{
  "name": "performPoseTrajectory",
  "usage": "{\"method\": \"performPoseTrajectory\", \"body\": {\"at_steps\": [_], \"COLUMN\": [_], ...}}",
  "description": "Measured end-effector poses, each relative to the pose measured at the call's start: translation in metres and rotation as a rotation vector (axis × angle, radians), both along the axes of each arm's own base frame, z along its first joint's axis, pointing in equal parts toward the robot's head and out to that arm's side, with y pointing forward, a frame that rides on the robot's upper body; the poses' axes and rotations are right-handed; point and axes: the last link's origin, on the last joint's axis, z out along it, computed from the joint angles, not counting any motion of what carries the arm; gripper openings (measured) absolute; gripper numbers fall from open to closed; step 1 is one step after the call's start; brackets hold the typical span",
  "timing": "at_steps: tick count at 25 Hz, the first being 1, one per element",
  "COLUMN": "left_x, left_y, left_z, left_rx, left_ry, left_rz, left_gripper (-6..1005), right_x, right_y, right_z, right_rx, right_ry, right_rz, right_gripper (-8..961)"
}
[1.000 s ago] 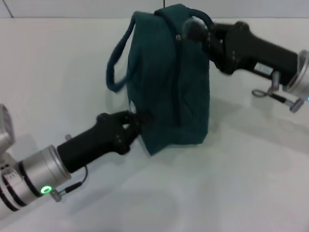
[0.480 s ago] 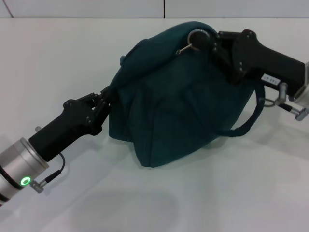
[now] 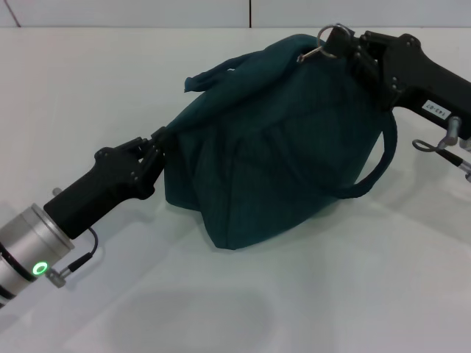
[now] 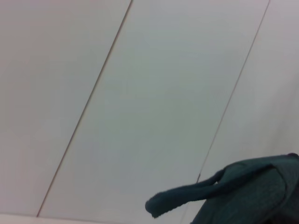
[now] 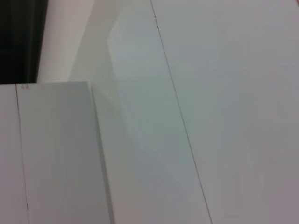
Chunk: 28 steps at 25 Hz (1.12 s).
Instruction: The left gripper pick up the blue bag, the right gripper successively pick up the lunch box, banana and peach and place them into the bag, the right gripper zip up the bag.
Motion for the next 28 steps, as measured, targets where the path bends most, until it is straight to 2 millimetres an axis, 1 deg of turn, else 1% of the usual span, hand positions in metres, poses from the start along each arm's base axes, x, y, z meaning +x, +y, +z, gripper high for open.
{"method": "performPoseTrajectory", "body": {"at_steps": [4,5,7,10,15,18,22,25,28], "left_x": [0.008,0.014,0.017,0.024,0.034,0.041,0.048,0.05,0.053], "left_y": [0.006,0.007,0.007,0.007,0.008,0.01,0.022,0.03,0.033], "left_z": [0.004,0.006,0.008,0.016,0.028,0.031,0.032,0.032,0.035], "left_rx": [0.015,0.02,0.025,0.053,0.079,0.045,-0.054,-0.052,-0.02], "left_ry": [-0.015,-0.031,-0.04,-0.052,-0.052,-0.024,0.022,0.047,0.062], "left_rz": [-0.035,-0.071,-0.091,-0.154,-0.257,-0.322,-0.347,-0.342,-0.361], "left_gripper": [110,112,116,123,331,345,363,377,382], "right_x": [-0.002,-0.002,-0.001,0.0,0.004,0.006,0.007,0.008,0.009], "right_y": [0.0,0.0,-0.001,-0.002,-0.005,-0.007,-0.009,-0.011,-0.013], "right_z": [-0.001,-0.001,-0.003,-0.005,-0.006,-0.007,-0.008,-0.008,-0.008], "right_rx": [-0.007,-0.01,-0.016,-0.022,-0.029,-0.033,-0.04,-0.043,-0.046], "right_ry": [-0.003,-0.005,-0.013,-0.023,-0.029,-0.03,-0.027,-0.023,-0.017], "right_rz": [0.013,0.014,0.013,0.012,0.004,0.001,-0.003,-0.001,0.002], "right_gripper": [8,8,8,9,9,9,9,9,9]}}
